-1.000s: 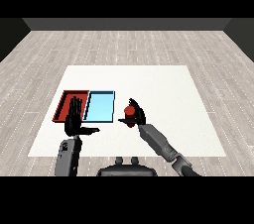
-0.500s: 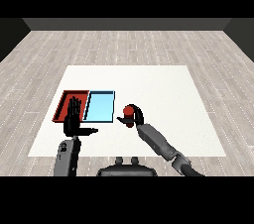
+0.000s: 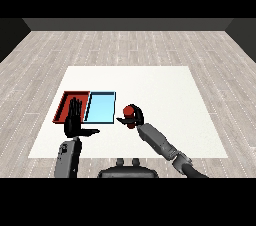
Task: Pick the red can and put it in the red box
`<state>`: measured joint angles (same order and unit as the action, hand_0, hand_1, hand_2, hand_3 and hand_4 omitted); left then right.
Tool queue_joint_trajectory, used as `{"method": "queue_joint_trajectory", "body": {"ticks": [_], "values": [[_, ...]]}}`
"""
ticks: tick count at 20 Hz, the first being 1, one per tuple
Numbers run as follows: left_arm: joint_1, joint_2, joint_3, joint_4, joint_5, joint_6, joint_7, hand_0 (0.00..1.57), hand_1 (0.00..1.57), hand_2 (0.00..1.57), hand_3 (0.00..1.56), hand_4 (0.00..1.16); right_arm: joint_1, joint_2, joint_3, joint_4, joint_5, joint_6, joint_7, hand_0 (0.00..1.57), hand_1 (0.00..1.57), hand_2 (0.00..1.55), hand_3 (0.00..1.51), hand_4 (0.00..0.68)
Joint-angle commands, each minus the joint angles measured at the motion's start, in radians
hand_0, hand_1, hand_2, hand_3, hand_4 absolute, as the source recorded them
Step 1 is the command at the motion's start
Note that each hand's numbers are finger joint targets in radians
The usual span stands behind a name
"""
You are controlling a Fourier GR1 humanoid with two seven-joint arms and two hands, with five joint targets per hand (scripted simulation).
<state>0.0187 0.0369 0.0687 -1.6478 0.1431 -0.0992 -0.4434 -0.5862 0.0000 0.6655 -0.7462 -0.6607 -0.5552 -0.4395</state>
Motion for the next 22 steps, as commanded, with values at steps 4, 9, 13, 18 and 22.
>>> {"method": "queue_joint_trajectory", "body": {"ticks": [4,9,13,18,22], "values": [[0.073,0.024,0.013,0.003,0.01,-0.051,-0.068,0.0,0.0,0.0,0.0,0.0,0.07,-0.044,-0.021,-0.176,0.084,-0.042,-0.01,1.54,1.54,1.47,1.39,0.581],[-0.006,-0.013,-0.025,0.0,-0.007,0.001,0.014,0.0,0.0,0.0,0.0,0.0,0.079,-0.055,-0.036,-0.299,0.147,-0.095,0.026,1.54,1.54,1.46,1.38,0.582],[-0.012,-0.004,-0.028,-0.044,-0.022,0.025,0.066,0.0,0.0,0.0,0.0,0.0,0.083,-0.064,-0.067,-0.376,0.216,-0.114,0.066,1.52,1.52,1.46,1.38,0.608],[-0.048,-0.003,-0.082,-0.079,-0.005,-0.023,0.123,0.0,0.0,0.0,0.0,0.0,0.142,-0.132,-0.04,-0.627,0.257,-0.157,0.081,1.51,1.51,1.47,1.41,0.641],[-0.104,-0.036,-0.173,-0.021,-0.089,0.05,0.156,0.0,0.0,0.0,0.0,0.0,0.191,-0.213,-0.066,-0.772,0.282,-0.12,0.122,1.46,1.46,1.42,1.39,0.633]]}}
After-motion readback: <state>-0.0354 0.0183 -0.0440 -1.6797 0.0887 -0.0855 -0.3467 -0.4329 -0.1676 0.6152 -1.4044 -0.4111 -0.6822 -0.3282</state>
